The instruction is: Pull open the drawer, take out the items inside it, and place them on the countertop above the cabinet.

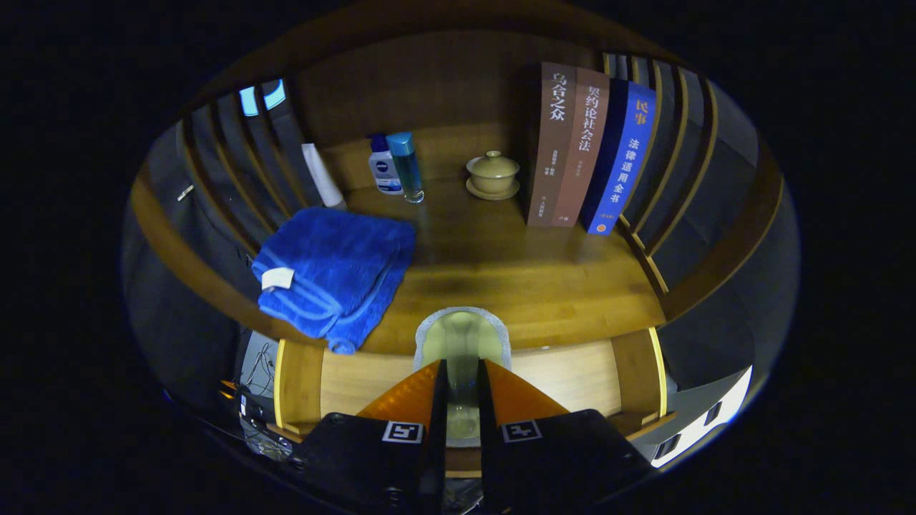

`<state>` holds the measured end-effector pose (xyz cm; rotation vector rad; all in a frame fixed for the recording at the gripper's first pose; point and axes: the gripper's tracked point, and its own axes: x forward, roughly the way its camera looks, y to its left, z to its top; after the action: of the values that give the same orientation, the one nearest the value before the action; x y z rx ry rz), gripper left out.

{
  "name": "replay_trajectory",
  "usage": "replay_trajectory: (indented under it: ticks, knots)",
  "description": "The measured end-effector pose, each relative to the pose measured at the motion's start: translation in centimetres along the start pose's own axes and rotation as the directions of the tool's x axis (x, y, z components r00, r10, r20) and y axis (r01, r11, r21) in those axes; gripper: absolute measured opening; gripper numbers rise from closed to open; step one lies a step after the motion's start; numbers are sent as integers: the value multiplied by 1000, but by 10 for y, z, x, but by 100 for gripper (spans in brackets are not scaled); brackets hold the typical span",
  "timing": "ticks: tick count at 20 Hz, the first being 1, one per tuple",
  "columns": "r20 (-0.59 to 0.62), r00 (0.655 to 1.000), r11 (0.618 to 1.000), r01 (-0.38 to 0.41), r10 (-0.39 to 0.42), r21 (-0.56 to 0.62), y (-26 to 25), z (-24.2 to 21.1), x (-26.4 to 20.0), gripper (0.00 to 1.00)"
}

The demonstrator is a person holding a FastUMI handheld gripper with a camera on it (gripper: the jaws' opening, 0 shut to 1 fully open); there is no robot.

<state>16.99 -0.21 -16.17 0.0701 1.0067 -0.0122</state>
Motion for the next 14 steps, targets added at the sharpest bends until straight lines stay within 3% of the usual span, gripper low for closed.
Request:
replay_trajectory:
  ticks: [6, 14]
  knots:
    - [-19, 1000, 1000, 22, -22, -10, 7, 42, 47, 25]
    - [-58, 998, 999, 36, -37, -28, 10, 48, 87, 25]
